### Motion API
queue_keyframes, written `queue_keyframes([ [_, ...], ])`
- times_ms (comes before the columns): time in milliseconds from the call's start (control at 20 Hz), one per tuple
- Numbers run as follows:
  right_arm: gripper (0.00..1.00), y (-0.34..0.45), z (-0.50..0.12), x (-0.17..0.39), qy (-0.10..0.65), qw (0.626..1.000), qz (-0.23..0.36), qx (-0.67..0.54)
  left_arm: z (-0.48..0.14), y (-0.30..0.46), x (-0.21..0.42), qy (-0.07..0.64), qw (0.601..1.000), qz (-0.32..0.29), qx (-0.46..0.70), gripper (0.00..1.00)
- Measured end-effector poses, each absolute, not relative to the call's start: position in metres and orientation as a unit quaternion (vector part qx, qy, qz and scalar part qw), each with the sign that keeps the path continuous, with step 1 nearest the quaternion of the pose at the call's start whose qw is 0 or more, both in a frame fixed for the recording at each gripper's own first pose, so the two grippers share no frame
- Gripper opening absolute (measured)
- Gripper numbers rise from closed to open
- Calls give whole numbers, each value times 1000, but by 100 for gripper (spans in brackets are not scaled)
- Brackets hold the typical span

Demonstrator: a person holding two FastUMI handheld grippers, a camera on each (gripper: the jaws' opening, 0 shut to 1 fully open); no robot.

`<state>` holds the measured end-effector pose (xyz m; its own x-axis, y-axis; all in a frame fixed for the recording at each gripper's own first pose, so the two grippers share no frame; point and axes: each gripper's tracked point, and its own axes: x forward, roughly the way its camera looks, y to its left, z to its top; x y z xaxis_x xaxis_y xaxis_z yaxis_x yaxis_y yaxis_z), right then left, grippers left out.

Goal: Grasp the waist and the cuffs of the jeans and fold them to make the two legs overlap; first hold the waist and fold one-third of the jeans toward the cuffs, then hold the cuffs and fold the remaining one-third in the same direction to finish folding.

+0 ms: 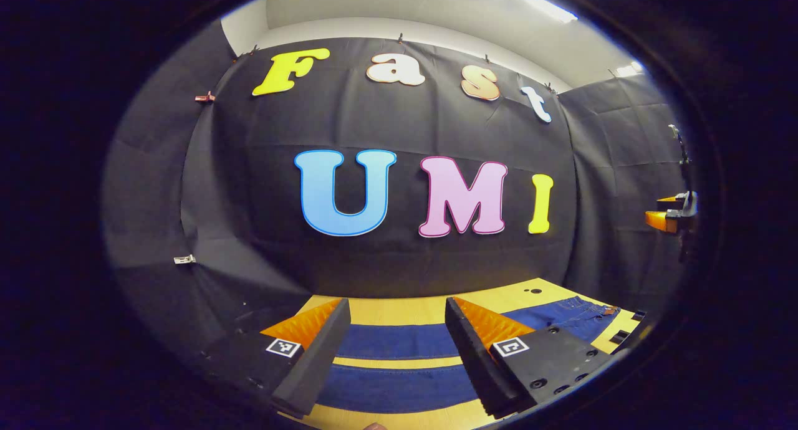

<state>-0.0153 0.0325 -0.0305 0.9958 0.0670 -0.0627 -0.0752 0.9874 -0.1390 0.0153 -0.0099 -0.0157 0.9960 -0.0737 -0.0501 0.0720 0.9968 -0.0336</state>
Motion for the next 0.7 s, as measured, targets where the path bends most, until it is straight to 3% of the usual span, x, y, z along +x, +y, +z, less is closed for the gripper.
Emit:
queue_keyframes([
  [450, 96, 32, -83, -16, 65, 983, 53, -163, -66, -9, 18, 65, 991, -108, 44, 96],
  [700, 96, 42, -134, -6, 100, 958, 100, -249, -108, 2, 45, 104, 983, -133, 73, 98],
])
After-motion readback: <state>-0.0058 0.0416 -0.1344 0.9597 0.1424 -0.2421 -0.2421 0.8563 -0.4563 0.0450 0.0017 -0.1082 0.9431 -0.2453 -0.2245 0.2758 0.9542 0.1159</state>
